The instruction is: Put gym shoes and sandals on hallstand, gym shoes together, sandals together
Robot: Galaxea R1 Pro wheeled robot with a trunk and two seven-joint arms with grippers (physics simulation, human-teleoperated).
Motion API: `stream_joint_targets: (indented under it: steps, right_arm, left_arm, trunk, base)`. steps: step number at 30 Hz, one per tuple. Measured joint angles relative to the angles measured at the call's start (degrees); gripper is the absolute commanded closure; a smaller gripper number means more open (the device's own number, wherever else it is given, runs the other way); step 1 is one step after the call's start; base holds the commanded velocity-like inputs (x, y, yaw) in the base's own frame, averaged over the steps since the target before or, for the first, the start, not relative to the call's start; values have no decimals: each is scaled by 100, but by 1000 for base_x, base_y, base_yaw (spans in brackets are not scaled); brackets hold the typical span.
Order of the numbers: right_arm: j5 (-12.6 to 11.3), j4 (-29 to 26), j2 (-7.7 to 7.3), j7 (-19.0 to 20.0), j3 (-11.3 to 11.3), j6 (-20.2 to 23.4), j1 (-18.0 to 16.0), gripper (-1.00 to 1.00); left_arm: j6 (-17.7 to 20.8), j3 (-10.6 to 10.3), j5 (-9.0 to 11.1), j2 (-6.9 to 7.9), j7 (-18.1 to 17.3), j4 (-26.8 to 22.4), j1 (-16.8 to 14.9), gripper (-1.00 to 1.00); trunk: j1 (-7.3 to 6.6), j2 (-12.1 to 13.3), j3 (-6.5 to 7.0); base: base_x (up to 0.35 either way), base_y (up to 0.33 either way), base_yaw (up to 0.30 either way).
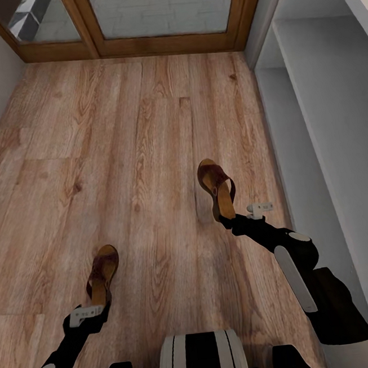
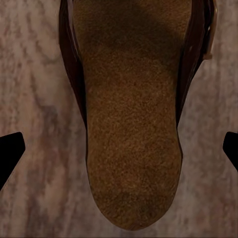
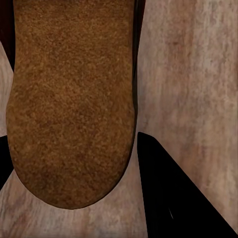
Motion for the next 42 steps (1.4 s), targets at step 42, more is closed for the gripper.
stream_joint_targets:
  steps: [42]
  right_arm:
    - [3,-18,0,5,9,-9,9,100]
  left_arm:
    - [39,-197,28,1,51,120,-236,-100]
  trunk:
    - [31,-16,-266]
  base:
    - [0,0,0]
